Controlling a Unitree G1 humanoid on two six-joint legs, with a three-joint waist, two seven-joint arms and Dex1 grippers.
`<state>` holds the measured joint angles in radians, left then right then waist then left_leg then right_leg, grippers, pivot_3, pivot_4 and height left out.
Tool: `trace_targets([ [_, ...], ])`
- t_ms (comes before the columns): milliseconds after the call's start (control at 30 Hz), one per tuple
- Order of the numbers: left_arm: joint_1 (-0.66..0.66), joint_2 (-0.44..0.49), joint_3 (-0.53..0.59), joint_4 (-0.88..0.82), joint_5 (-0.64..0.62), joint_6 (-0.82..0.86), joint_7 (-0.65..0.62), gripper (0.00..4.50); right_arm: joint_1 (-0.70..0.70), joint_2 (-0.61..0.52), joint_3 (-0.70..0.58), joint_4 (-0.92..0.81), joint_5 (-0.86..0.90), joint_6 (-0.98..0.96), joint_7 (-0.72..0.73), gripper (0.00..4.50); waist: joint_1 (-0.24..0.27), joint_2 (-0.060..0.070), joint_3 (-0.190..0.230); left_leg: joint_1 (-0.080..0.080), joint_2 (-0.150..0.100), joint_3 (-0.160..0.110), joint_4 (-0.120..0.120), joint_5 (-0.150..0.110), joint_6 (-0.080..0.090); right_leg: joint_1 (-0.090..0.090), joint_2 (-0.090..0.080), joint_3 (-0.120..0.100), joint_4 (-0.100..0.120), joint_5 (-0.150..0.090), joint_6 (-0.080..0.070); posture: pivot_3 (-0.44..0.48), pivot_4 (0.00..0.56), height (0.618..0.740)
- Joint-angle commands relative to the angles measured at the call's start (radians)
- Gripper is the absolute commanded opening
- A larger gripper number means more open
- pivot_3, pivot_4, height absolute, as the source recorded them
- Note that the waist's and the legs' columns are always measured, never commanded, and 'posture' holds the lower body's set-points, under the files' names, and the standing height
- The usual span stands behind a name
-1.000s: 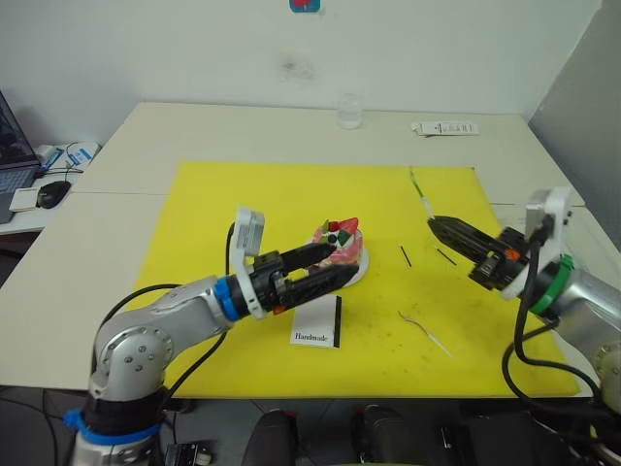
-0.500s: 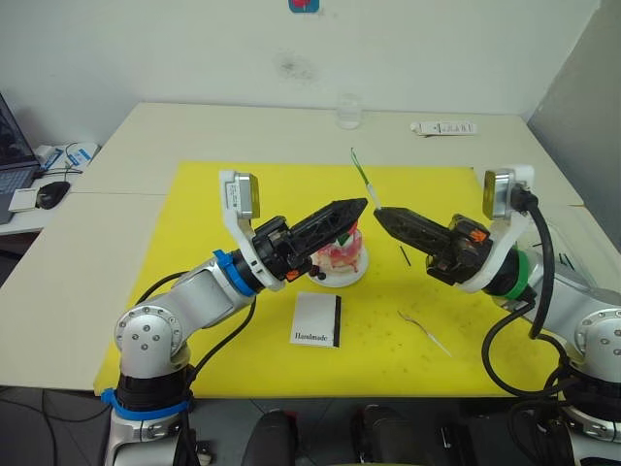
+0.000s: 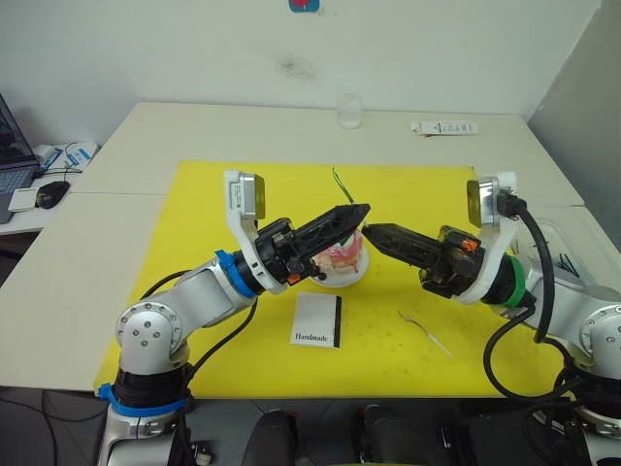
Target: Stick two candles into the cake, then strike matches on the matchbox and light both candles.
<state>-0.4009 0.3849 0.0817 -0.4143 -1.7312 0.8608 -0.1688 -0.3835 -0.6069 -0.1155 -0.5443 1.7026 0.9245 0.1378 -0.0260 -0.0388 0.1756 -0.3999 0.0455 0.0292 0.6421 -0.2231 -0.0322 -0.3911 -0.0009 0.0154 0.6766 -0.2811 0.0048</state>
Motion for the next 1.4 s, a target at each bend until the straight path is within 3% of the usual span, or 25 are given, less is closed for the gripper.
trace_targets([
  [33,-0.022,-0.013,-0.002,0.002,-0.017,-0.019,-0.025,1.46,-0.026,-0.006,0.007,-0.003,0.015,-0.024,0.010,0.00,0.000,0.000,0.000,0.000,0.000,0.000,0.000,0.000,0.000,0.000,0.000,0.000,0.000,0.000,0.000,0.000,0.150,0.740],
  [200,-0.018,-0.016,-0.006,0.010,-0.022,-0.013,-0.040,0.01,-0.040,-0.009,0.021,0.013,0.006,-0.024,0.016,0.00,0.000,0.000,0.000,0.000,0.000,0.000,0.000,0.000,0.000,0.000,0.000,0.000,-0.001,0.000,0.000,0.000,0.150,0.740],
  [367,-0.008,-0.003,-0.002,0.004,-0.037,-0.007,-0.050,0.01,-0.050,-0.009,0.021,0.031,0.046,-0.030,0.000,0.00,0.000,0.000,0.000,-0.001,0.000,0.000,-0.002,0.000,0.000,0.000,0.000,0.000,-0.003,0.000,0.000,0.000,0.150,0.740],
  [500,-0.007,0.012,0.011,-0.001,-0.024,-0.017,-0.051,0.00,-0.050,-0.021,0.012,0.032,0.045,-0.031,-0.001,0.93,0.000,0.000,0.000,-0.001,0.000,0.000,-0.003,0.000,0.000,0.000,0.000,0.000,-0.004,0.000,0.000,0.000,0.150,0.740],
  [633,-0.025,0.107,0.033,-0.027,0.122,-0.015,-0.110,0.00,-0.041,-0.093,-0.020,0.020,-0.010,-0.015,0.022,2.32,0.000,0.000,0.001,-0.001,0.000,0.001,-0.004,0.000,0.000,-0.002,0.000,0.000,-0.004,0.000,0.000,0.000,0.150,0.740],
  [800,-0.052,0.245,0.032,-0.028,0.419,-0.082,-0.247,0.00,-0.055,-0.232,0.000,-0.050,-0.304,-0.033,0.173,4.10,0.001,0.000,0.001,-0.002,0.000,0.002,-0.007,0.000,0.000,-0.005,0.000,0.000,-0.006,0.000,0.000,0.000,0.150,0.740],
  [1000,-0.075,0.260,-0.007,0.070,0.691,-0.196,-0.372,0.00,-0.095,-0.316,0.114,-0.128,-0.656,-0.121,0.361,4.10,0.003,0.000,0.001,-0.005,0.001,0.001,-0.013,0.000,0.000,-0.006,0.000,0.000,-0.014,0.000,0.000,0.000,0.150,0.740],
  [1200,-0.087,0.213,-0.076,0.187,0.907,-0.307,-0.481,0.00,-0.093,-0.271,0.175,-0.121,-0.823,-0.172,0.405,4.10,0.005,0.000,0.001,-0.018,0.000,0.002,-0.012,0.000,0.000,-0.018,0.000,0.000,-0.014,0.001,0.001,0.000,0.150,0.740],
  [1400,-0.078,0.179,-0.090,0.232,0.994,-0.339,-0.552,0.00,-0.059,-0.234,0.185,-0.139,-0.910,-0.186,0.426,4.10,0.005,0.000,0.001,-0.019,0.001,0.001,-0.012,0.000,0.000,-0.019,-0.002,-0.001,-0.014,0.001,0.001,0.000,0.150,0.740],
])
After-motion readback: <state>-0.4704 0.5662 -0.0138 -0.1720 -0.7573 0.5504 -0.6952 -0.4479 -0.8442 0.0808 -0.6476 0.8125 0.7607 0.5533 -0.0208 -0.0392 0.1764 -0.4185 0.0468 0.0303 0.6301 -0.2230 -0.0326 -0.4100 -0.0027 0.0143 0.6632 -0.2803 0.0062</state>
